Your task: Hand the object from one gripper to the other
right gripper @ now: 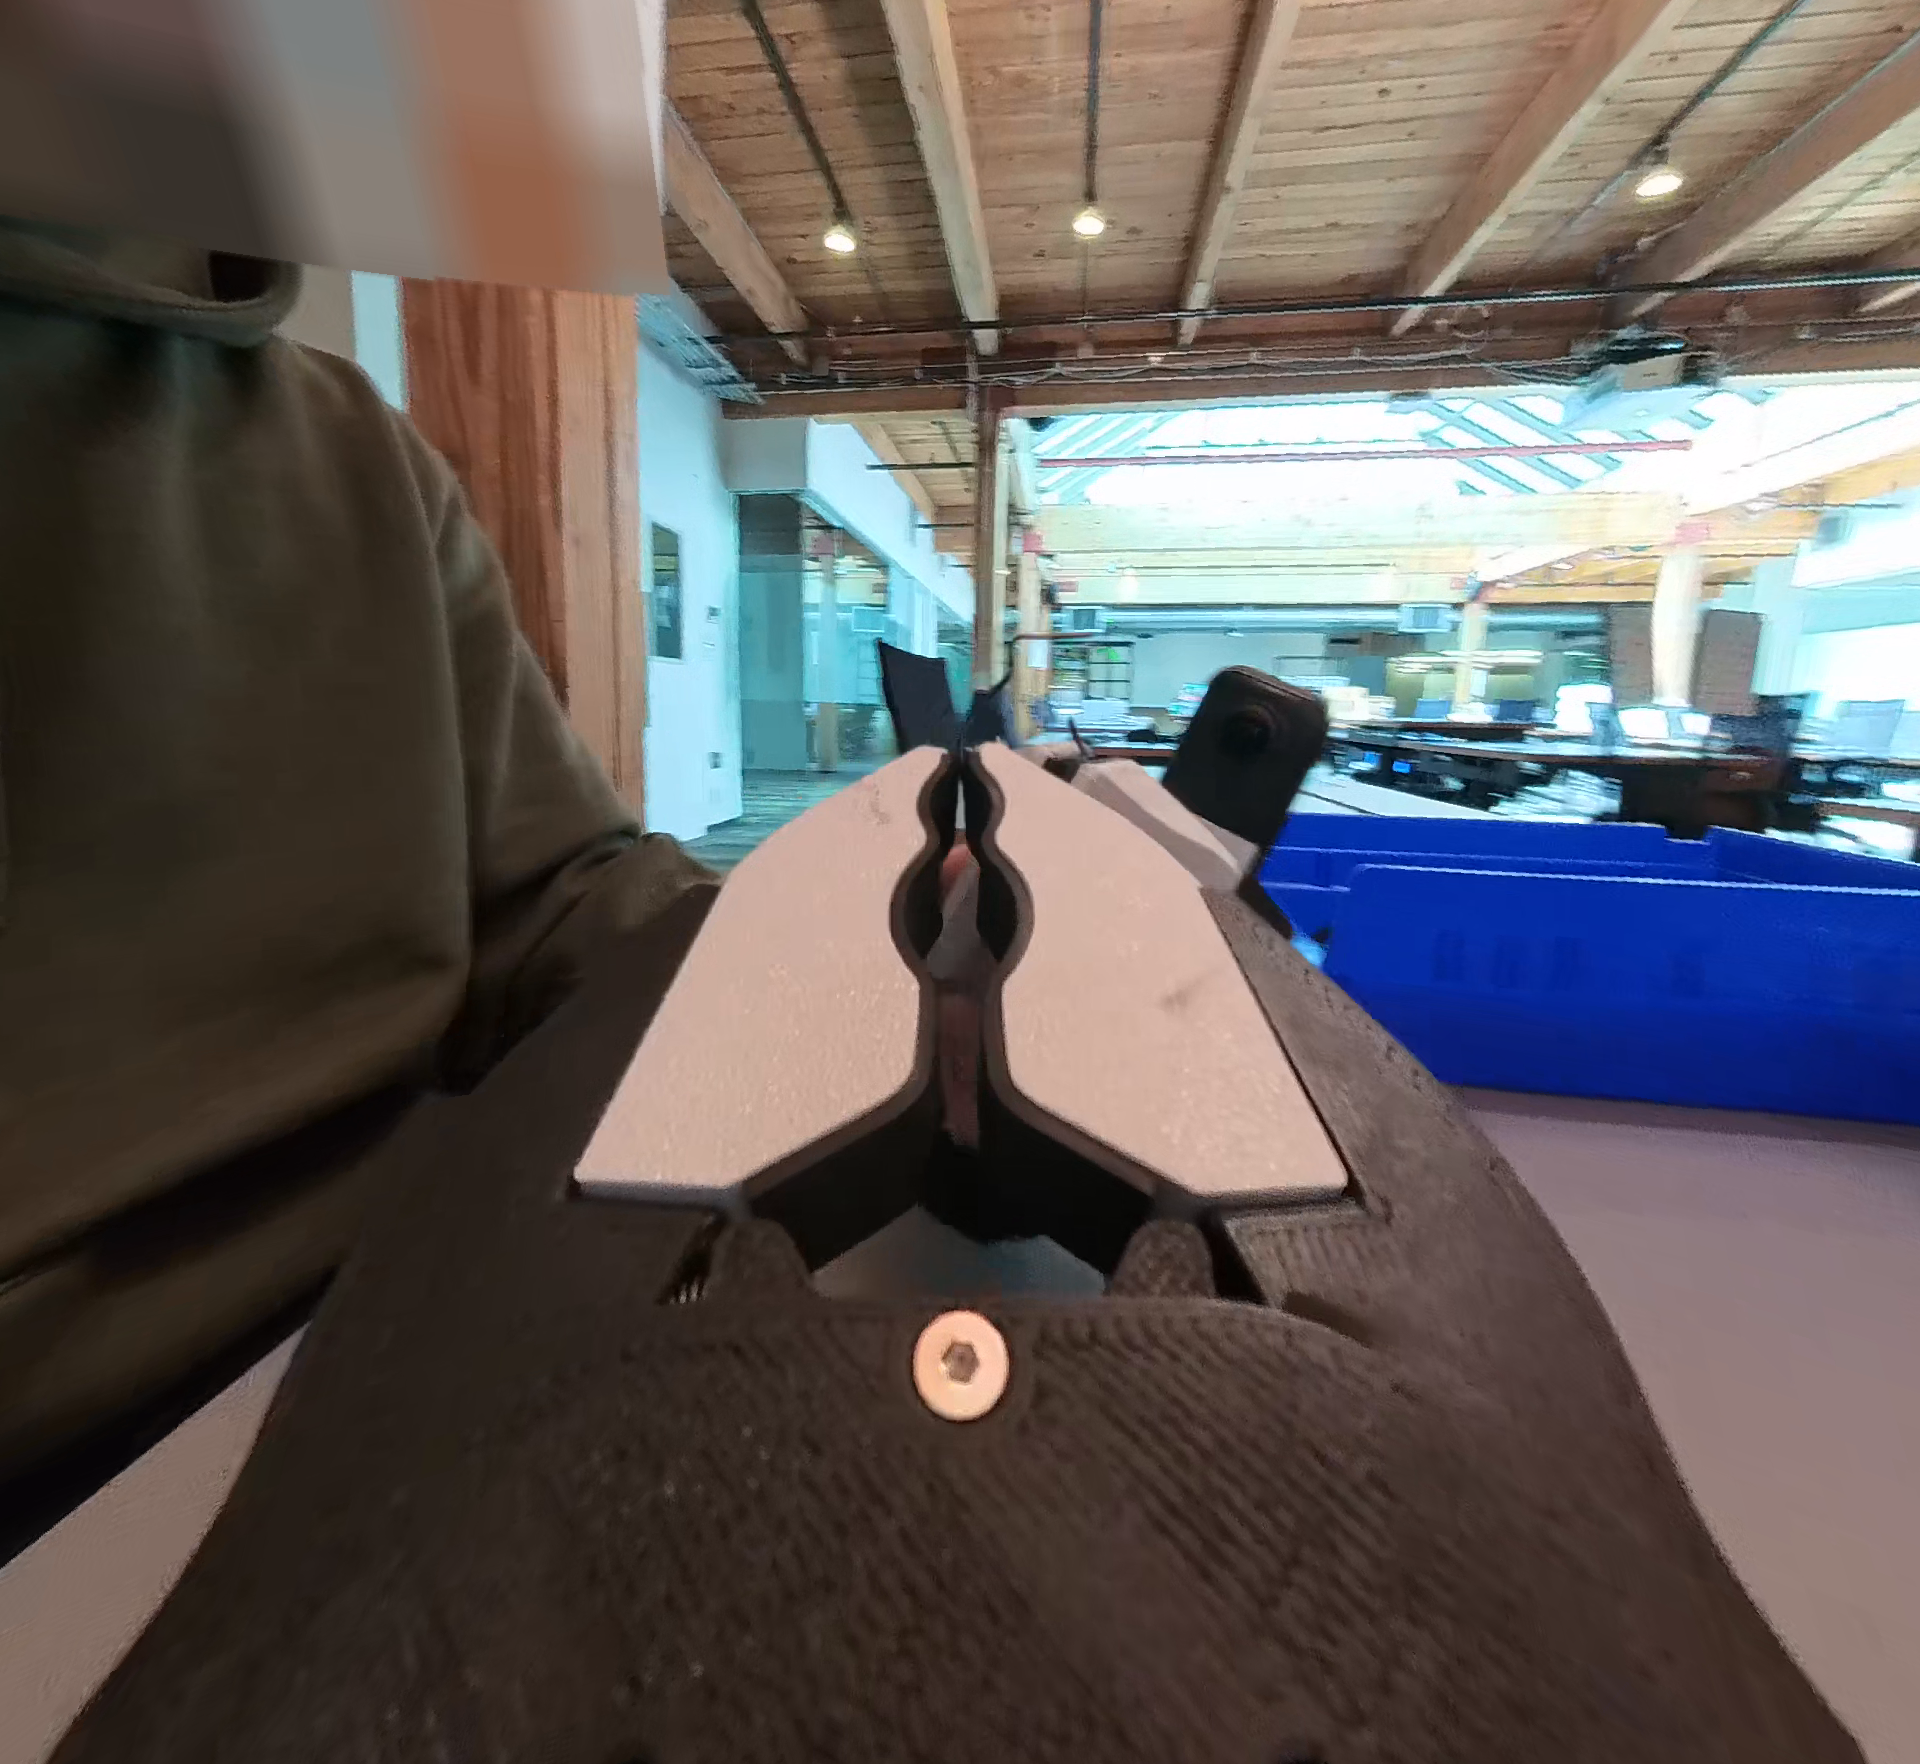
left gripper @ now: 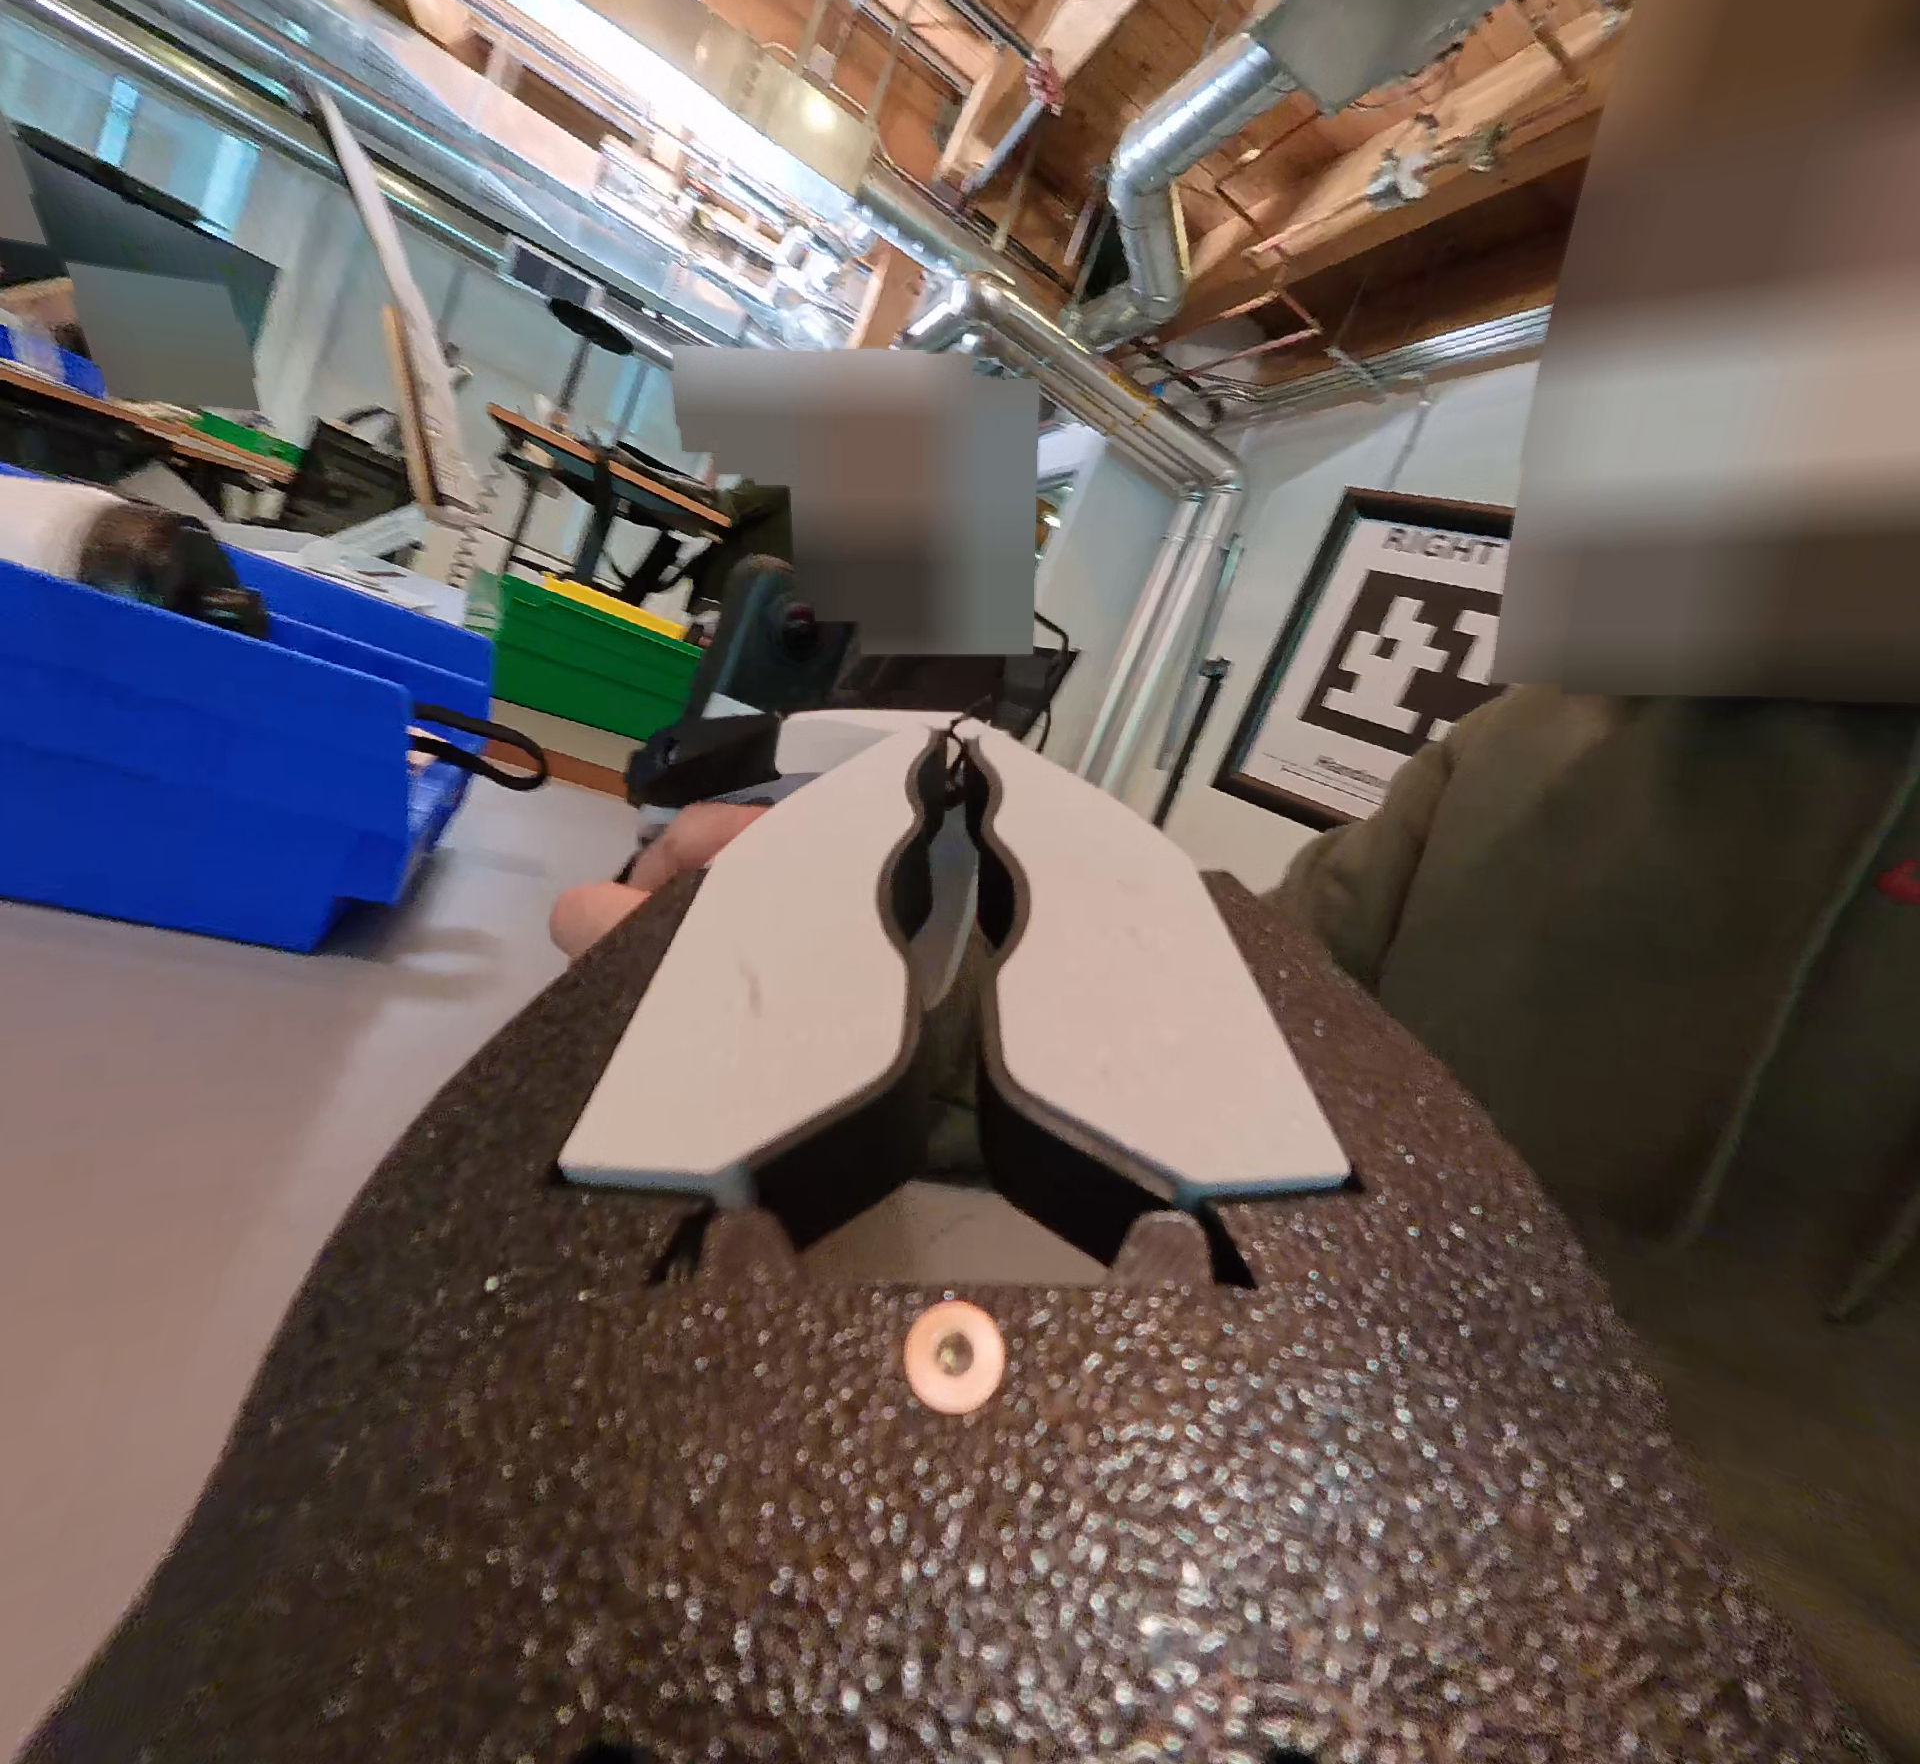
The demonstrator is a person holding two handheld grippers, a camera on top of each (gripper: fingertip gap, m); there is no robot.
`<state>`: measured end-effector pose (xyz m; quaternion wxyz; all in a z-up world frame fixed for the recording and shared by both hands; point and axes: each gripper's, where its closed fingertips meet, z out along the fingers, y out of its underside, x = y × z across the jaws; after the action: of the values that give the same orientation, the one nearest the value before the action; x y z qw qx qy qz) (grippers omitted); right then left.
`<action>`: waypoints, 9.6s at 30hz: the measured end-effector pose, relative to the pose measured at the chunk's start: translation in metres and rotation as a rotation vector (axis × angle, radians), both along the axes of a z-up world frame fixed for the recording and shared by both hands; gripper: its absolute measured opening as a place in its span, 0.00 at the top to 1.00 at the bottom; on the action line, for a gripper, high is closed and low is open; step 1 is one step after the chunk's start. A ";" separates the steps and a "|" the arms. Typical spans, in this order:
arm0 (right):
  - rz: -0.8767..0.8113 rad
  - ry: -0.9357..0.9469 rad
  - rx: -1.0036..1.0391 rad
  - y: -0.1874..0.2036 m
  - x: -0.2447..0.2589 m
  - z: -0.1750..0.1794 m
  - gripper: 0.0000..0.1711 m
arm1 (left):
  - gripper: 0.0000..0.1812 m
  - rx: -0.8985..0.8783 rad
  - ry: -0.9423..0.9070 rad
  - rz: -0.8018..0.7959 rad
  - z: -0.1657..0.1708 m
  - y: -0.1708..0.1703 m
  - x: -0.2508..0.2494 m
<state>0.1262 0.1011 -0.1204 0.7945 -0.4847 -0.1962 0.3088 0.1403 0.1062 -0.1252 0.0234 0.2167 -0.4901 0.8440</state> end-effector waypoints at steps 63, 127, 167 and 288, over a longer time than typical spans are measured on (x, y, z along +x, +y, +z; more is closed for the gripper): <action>0.130 0.075 -0.468 0.020 0.000 -0.044 0.99 | 1.00 0.319 -0.141 0.185 -0.023 0.010 0.003; 0.003 0.055 -0.104 0.007 0.011 -0.006 1.00 | 0.99 0.030 0.006 0.106 -0.005 0.008 0.011; -0.567 -0.091 -0.288 0.041 0.067 -0.038 0.99 | 0.98 0.344 0.005 0.621 -0.033 0.039 0.052; -0.567 -0.189 -0.128 0.027 0.058 -0.020 0.99 | 0.99 0.378 -0.068 0.563 -0.029 0.025 0.044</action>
<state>0.1843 0.1281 -0.1407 0.7950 -0.5958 -0.1064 0.0401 0.1846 0.1315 -0.1545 -0.2675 0.3158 -0.5592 0.7183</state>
